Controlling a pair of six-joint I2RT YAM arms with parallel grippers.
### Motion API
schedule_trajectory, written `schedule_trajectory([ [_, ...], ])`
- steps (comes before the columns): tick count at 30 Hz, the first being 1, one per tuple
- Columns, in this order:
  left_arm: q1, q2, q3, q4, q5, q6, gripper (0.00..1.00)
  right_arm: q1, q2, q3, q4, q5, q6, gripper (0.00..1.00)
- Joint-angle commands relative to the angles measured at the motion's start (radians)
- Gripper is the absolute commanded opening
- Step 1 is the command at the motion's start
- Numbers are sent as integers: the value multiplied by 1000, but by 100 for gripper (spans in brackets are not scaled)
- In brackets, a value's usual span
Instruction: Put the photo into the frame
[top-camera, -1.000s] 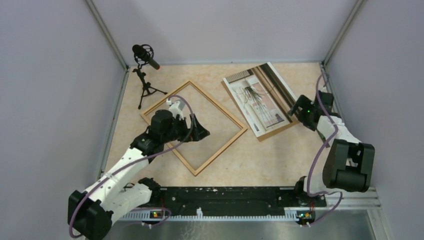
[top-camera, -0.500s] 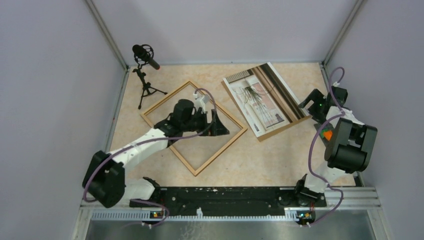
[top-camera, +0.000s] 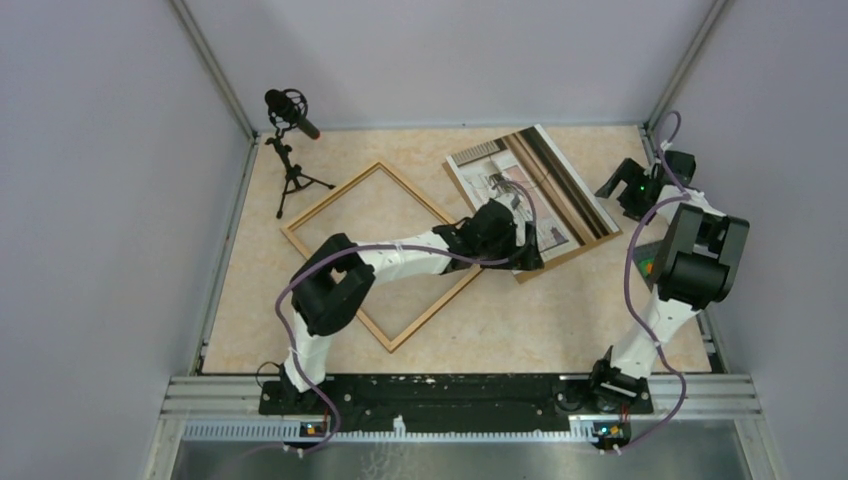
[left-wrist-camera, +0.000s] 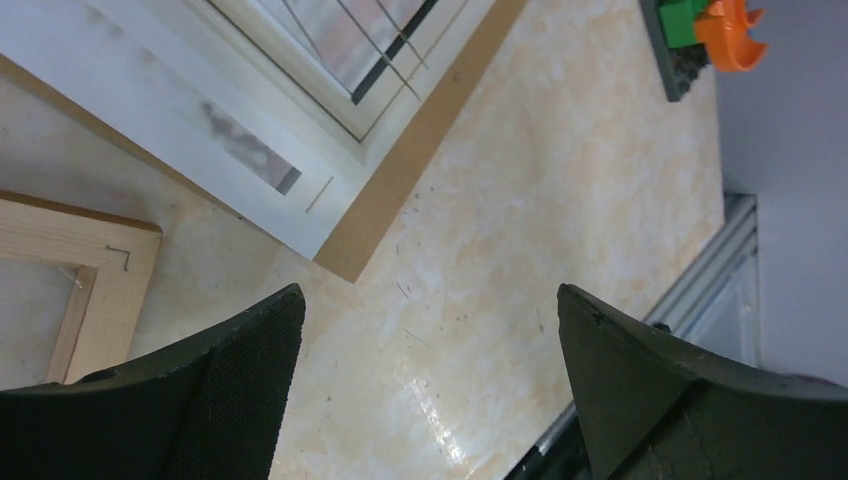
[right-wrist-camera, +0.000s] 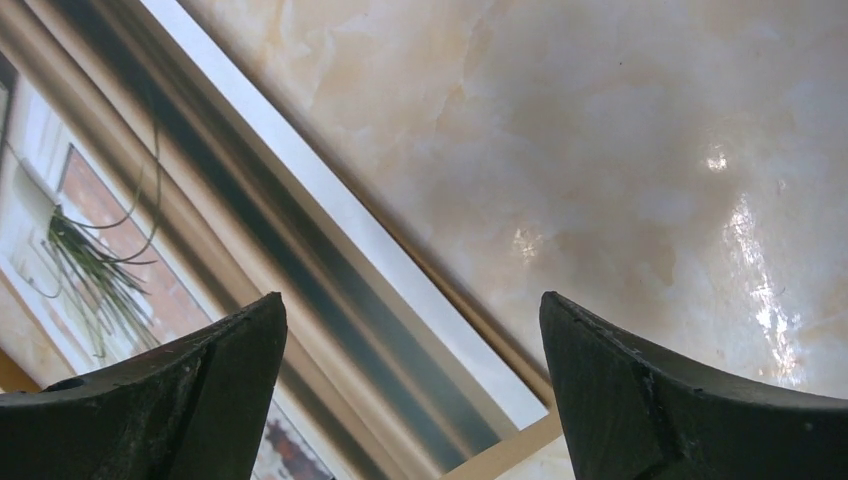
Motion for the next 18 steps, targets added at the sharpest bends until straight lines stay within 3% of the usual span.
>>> schedule_trajectory([
  [1, -41, 39, 73, -81, -223, -64, 98, -9, 53, 76, -58, -14, -65, 93],
  [5, -60, 67, 66, -101, -277, -148, 98, -9, 84, 66, -33, -44, -59, 90],
  [7, -59, 89, 65, -85, -263, -170, 98, -8, 101, 63, -38, -73, -56, 84],
  [12, -58, 144, 78, -52, -238, -189, 98, -8, 100, 44, -28, -86, -53, 83],
  [18, -46, 189, 106, -87, -232, -215, 98, -8, 81, 23, -15, -238, -21, 79],
])
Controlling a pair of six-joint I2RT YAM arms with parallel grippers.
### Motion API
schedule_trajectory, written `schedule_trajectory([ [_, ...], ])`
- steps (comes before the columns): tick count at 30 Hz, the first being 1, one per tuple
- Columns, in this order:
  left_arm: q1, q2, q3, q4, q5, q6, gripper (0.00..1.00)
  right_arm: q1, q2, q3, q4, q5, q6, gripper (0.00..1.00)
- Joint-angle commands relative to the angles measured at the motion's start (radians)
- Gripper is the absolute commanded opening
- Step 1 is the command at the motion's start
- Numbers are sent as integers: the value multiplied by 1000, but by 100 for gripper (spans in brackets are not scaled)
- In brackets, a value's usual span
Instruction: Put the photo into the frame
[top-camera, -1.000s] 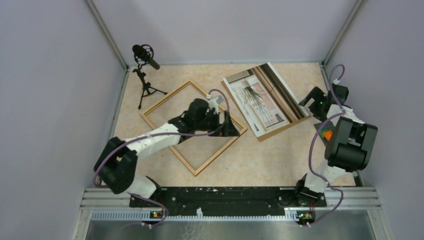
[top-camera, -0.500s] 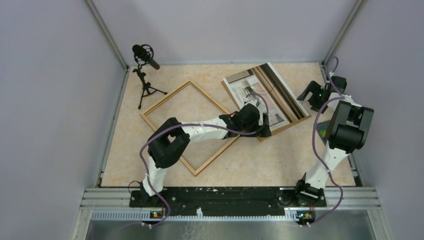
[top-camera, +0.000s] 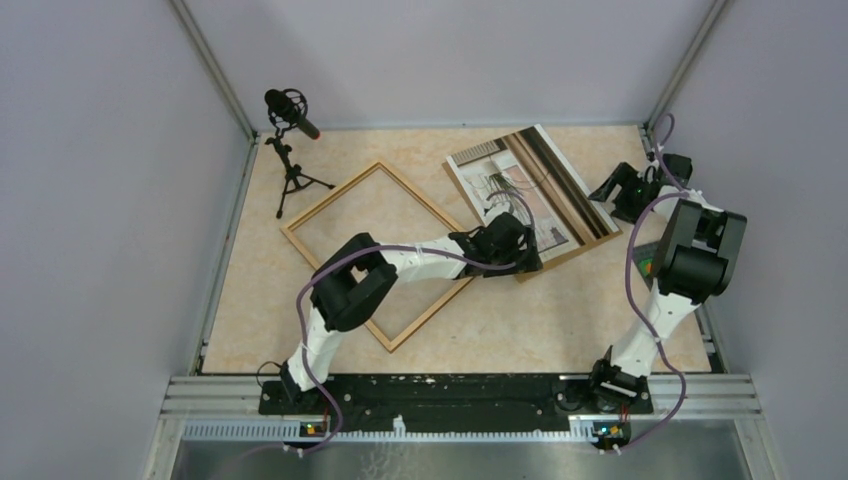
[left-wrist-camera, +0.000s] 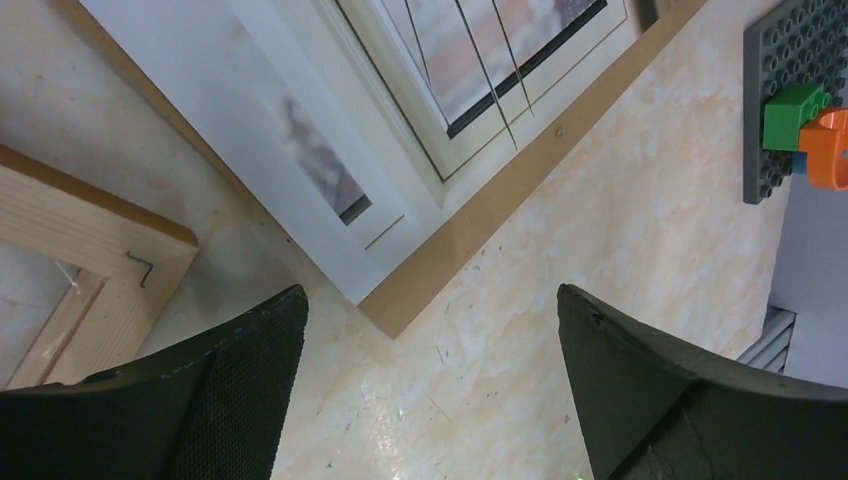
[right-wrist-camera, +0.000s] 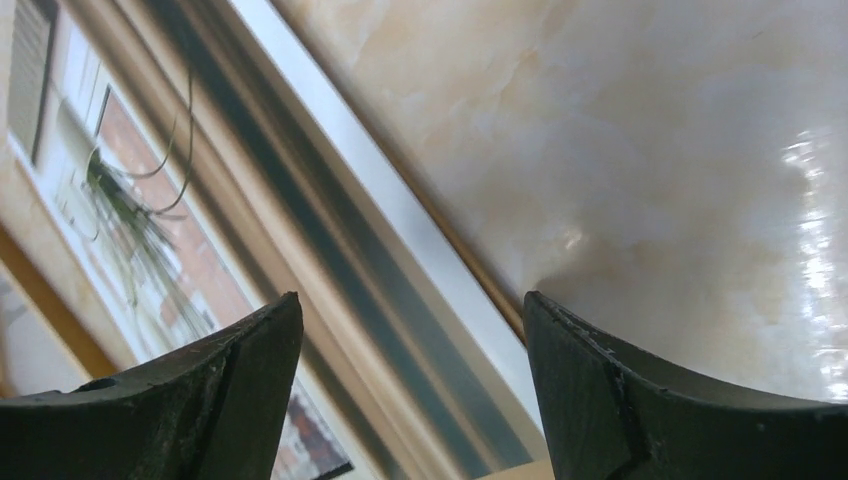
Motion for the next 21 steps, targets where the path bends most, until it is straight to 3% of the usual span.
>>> schedule_trajectory([
  [1, 9, 54, 34, -38, -3, -36, 98, -3, -5, -22, 1, -129, 20, 79],
  [16, 18, 72, 22, -37, 45, -61, 98, 1, -141, -128, 1, -219, 65, 78],
  [21, 18, 69, 16, -38, 54, -59, 98, 2, -196, -170, -3, -183, 58, 78],
])
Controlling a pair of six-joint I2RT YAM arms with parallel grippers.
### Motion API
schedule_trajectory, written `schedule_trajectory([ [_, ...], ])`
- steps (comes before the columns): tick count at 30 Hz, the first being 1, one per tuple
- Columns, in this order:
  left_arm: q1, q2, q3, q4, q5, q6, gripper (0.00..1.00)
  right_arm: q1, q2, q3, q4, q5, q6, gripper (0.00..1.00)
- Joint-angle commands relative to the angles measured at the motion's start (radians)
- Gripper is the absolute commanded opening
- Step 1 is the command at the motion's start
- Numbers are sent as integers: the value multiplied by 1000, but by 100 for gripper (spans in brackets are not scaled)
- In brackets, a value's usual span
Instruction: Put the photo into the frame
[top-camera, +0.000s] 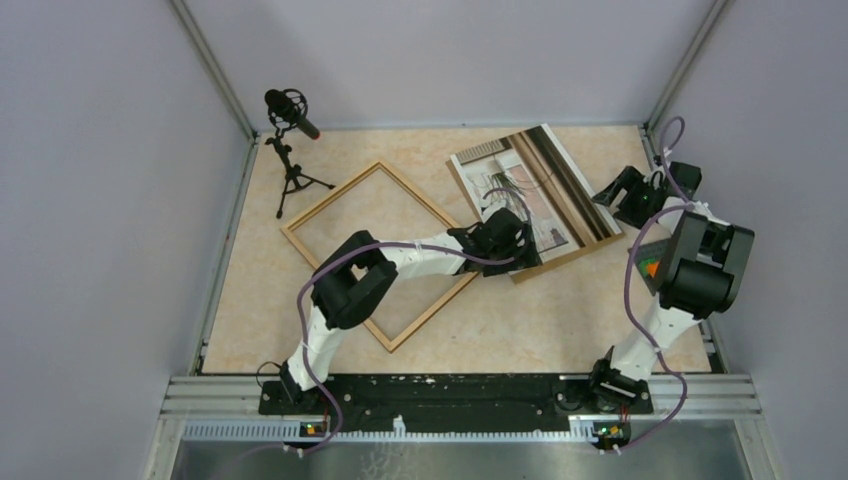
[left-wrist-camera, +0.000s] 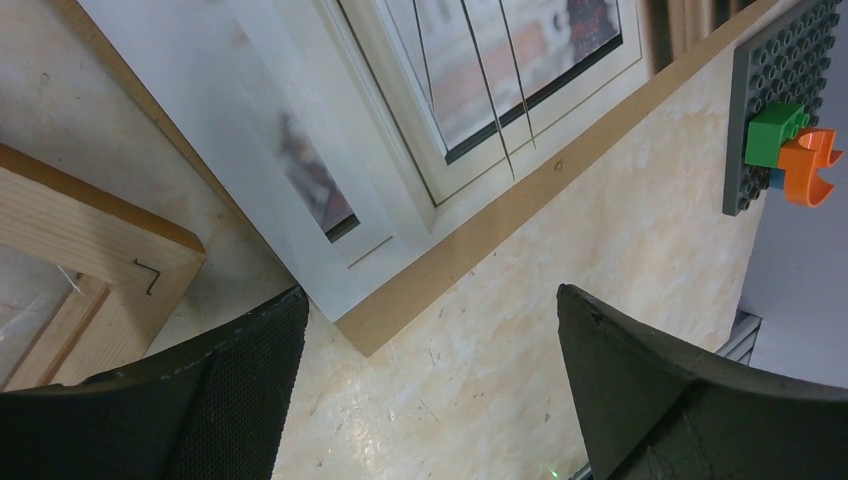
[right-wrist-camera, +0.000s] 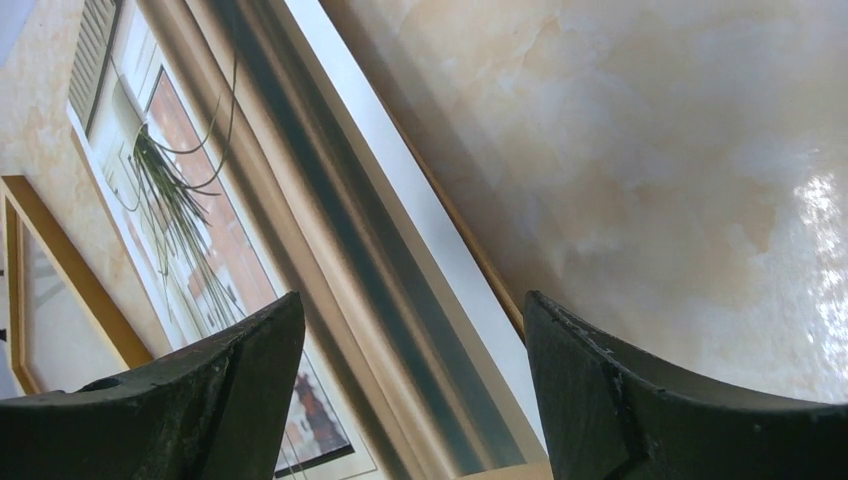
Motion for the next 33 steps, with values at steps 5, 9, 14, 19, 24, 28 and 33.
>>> schedule_trajectory([
  [5, -2, 41, -18, -18, 25, -2, 98, 23, -140, -73, -98, -70, 47, 78],
  [9, -3, 24, -21, -21, 19, 39, 98, 29, -200, -125, -76, -74, 60, 78],
  [14, 8, 8, -52, 14, 41, 80, 98, 37, -353, -200, -5, -219, 137, 77],
  [19, 12, -12, -72, 39, 94, 114, 98, 41, -474, -205, -95, -7, 138, 81],
  [24, 11, -106, -180, 117, 123, 173, 98, 37, -512, -208, -173, 378, 112, 88],
  [28, 12, -198, -242, 148, 122, 215, 98, 10, -463, -200, -178, 378, 94, 92],
  [33, 12, -262, -258, 159, 148, 248, 98, -23, -378, -237, -95, 104, 145, 88],
])
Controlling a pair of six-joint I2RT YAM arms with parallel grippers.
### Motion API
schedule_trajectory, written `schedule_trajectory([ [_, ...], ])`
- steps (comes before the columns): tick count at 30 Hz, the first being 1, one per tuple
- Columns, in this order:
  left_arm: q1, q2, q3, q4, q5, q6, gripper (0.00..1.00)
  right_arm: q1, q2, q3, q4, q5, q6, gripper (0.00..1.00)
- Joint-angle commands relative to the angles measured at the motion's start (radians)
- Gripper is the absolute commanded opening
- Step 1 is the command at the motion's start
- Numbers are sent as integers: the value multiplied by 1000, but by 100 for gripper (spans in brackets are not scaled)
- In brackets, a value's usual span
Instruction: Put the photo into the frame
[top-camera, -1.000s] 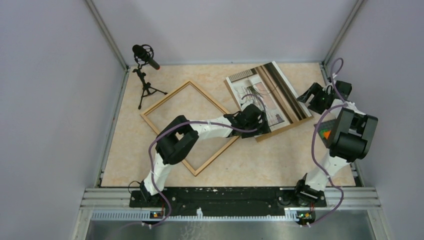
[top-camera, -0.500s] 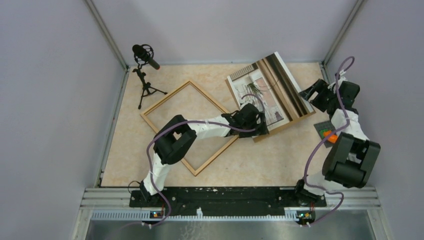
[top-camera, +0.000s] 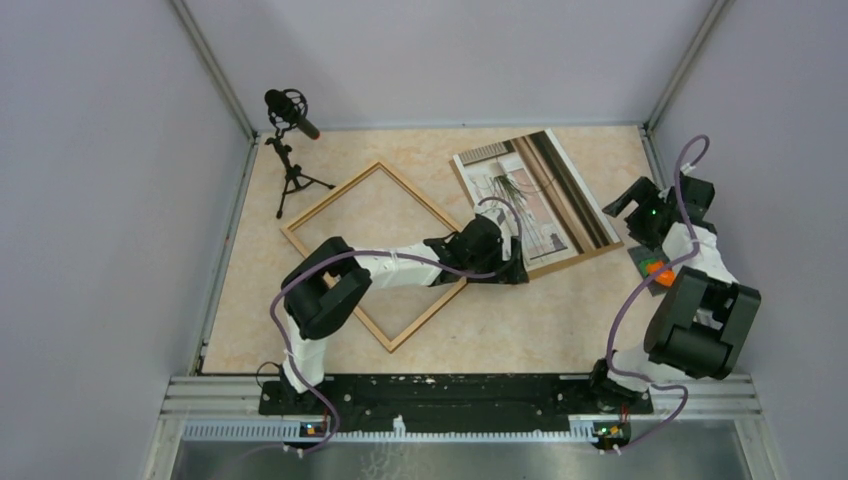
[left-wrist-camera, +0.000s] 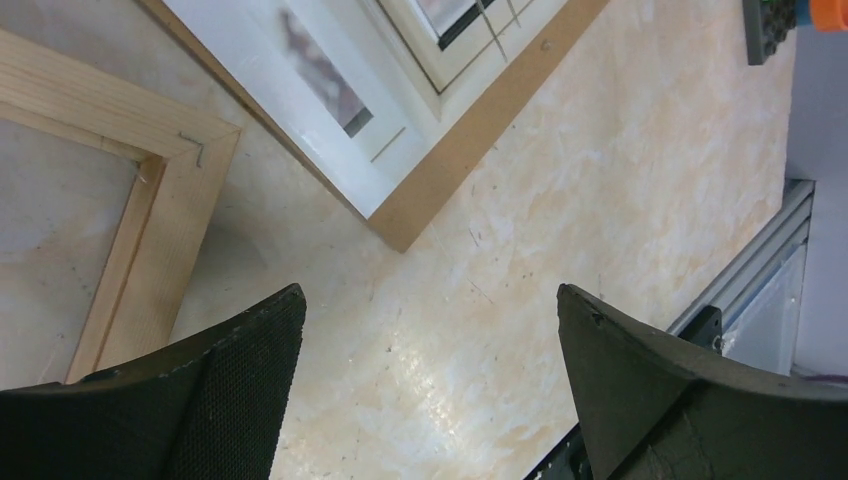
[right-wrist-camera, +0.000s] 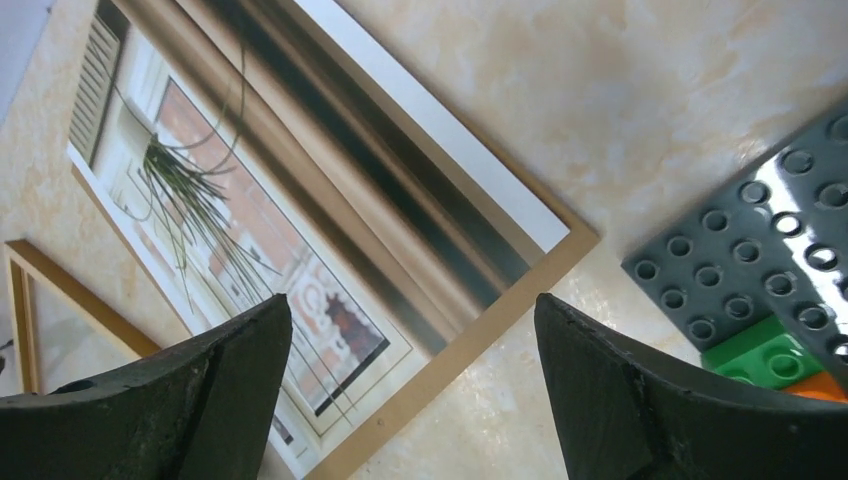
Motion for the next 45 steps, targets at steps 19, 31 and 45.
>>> schedule_trajectory([
  [19, 13, 34, 37, 122, 90, 13, 98, 62, 212, 81, -36, 95, -106, 83],
  [31, 15, 8, 66, 174, 154, 145, 98, -43, 240, 28, 94, -83, -23, 79],
  [45, 48, 207, 306, 162, 170, 182, 98, -54, 282, 20, 133, -98, 5, 73],
])
